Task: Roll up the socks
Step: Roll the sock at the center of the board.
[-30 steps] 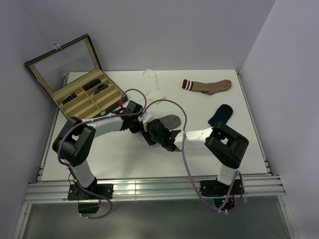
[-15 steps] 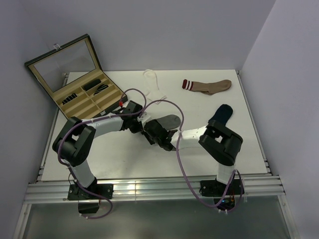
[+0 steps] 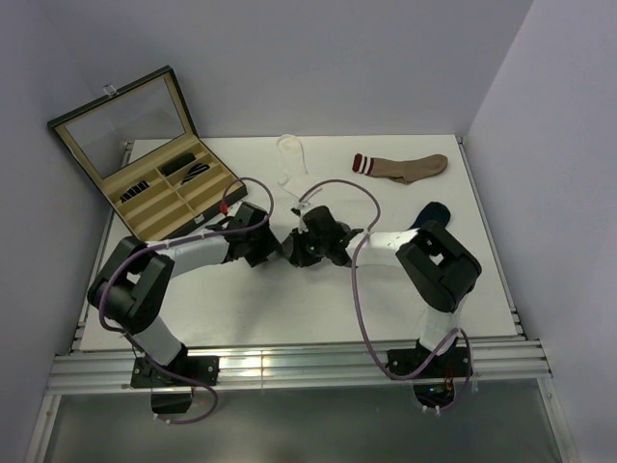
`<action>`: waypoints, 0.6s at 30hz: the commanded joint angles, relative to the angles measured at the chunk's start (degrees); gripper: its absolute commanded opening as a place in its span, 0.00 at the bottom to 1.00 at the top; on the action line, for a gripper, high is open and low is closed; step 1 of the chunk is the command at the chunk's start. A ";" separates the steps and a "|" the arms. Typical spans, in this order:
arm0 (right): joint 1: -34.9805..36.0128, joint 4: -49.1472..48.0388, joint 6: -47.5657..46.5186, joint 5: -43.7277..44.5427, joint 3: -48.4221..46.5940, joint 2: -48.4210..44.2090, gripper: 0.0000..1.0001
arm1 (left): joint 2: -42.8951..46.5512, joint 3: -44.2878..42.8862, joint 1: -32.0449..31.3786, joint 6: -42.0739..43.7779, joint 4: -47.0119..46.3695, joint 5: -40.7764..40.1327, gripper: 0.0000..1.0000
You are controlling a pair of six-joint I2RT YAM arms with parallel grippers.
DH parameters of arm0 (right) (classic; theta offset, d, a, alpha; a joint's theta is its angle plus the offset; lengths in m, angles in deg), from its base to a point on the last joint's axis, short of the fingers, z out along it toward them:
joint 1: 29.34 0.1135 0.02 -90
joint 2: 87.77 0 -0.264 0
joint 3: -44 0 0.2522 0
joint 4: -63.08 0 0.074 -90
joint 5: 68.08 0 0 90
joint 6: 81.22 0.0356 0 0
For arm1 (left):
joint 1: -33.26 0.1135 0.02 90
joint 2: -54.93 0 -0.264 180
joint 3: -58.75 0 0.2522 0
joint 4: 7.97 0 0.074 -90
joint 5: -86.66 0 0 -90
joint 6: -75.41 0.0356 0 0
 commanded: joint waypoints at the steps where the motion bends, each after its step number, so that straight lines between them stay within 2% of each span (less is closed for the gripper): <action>1: -4.49 -0.08 7.11 -13.22 2.66 -1.18 0.00 | 3.57 2.20 0.21 -3.20 -4.99 0.78 0.62; 4: -7.48 -4.56 10.80 -21.22 4.16 -0.21 0.00 | 5.77 4.83 0.21 -4.00 -7.81 0.43 0.78; 6: -9.59 -9.38 14.93 -25.37 5.92 1.01 0.00 | 6.73 6.24 0.21 -3.82 -10.27 0.95 0.81; 11: -13.55 -22.31 25.12 -33.90 10.66 3.91 0.00 | 7.44 8.62 -0.23 -3.82 -15.89 2.80 0.81; 18: -16.89 -33.39 33.83 -35.85 15.85 7.34 0.00 | 6.21 8.53 -2.34 -2.42 -17.48 3.77 0.73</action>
